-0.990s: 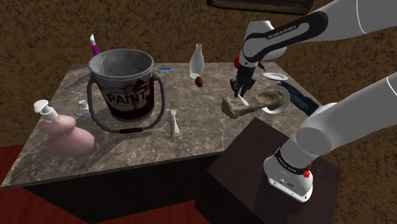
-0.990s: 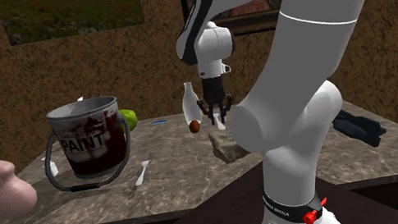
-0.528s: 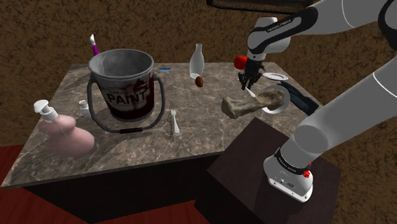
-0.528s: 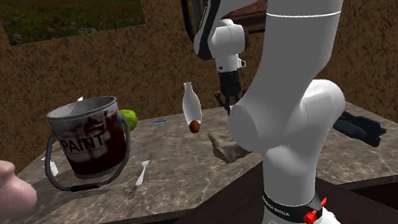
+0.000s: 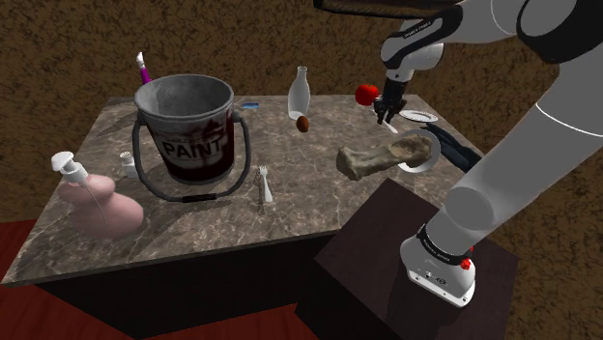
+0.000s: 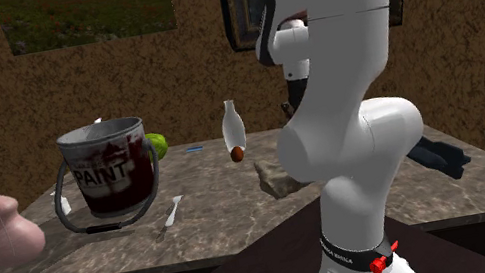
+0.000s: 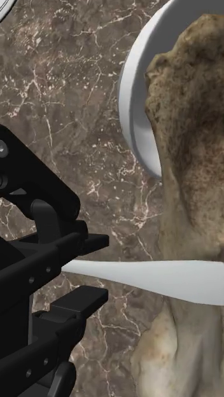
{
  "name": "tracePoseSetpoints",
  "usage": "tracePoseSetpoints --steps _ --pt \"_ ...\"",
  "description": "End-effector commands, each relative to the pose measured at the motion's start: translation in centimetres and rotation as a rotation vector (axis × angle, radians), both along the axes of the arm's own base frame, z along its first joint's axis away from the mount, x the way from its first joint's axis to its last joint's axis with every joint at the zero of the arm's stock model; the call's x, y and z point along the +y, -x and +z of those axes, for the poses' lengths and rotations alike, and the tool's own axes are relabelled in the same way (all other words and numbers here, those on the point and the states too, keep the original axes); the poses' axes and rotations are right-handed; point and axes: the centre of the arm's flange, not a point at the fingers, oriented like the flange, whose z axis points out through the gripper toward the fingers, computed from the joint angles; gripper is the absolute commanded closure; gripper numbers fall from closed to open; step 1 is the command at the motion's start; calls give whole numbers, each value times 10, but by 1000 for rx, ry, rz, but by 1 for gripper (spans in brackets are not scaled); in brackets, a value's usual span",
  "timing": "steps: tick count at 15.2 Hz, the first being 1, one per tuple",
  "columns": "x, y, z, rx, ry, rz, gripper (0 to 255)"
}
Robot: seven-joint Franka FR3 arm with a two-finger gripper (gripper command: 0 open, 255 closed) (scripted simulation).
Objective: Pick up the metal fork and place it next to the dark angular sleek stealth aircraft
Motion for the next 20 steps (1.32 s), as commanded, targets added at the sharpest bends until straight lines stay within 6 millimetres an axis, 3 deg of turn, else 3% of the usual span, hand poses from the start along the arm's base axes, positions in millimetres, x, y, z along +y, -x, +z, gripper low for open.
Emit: tracePoseSetpoints --steps 1,17,20 --pt "-26 -3 0 0 1 1 255" --pt "-235 -28 0 0 1 1 255" --pt "-235 -28 -16 0 1 1 255"
